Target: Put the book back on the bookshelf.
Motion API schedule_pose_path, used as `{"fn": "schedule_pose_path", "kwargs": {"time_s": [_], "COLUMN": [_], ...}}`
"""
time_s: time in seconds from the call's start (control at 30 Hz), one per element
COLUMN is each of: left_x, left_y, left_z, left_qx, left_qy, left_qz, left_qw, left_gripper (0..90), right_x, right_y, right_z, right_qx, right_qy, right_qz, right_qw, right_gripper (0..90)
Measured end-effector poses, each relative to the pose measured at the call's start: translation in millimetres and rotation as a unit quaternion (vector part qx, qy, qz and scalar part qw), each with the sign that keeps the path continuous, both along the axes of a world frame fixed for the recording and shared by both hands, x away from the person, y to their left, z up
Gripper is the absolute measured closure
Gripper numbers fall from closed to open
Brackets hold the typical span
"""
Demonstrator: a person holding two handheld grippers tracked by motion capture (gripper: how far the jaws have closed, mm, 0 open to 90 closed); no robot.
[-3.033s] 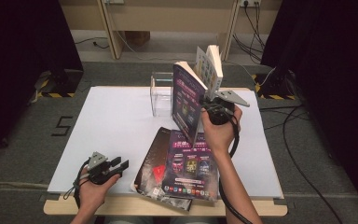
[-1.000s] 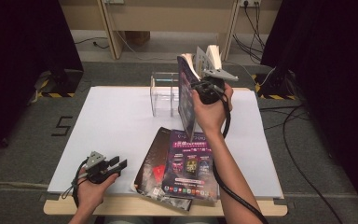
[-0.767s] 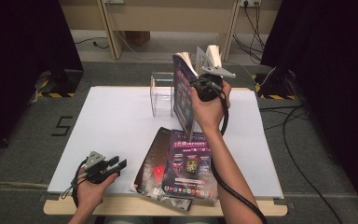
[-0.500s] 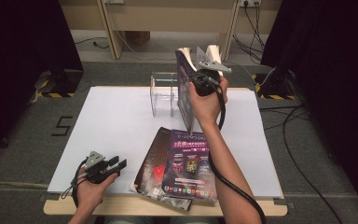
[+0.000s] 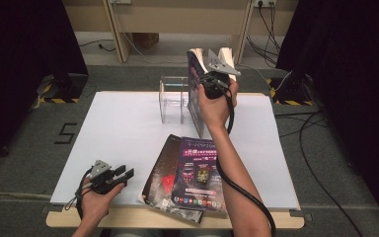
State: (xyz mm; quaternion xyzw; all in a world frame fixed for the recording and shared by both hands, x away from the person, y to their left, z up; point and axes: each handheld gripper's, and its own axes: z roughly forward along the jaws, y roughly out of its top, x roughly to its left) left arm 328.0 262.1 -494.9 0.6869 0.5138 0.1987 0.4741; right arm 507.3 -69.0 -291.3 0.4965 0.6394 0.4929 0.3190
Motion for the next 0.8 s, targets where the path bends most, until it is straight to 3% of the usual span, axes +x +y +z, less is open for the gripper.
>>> {"fn": "schedule_pose_path", "kwargs": {"time_s": [0.37,0.8], "left_x": [0.3,-0.1], "left_y": [0.8,-1.1], "left_z": [-0.5,-1.1], "left_qx": [0.001,0.002], "left_qy": [0.000,0.001], "left_qz": [0.000,-0.003], "left_qw": [1.0000,1.0000], "left_gripper": [57.7,57.7], "right_x": [10.4,4.4], "right_y": [4.6,1.1], "right_z": [-16.1,-20.0], "right_qx": [-0.008,-0.018], "right_qy": [0.003,0.003], "right_qz": [-0.014,-0.020], "right_qw": [0.9999,0.9996], "right_gripper": [83.1,82.8]}}
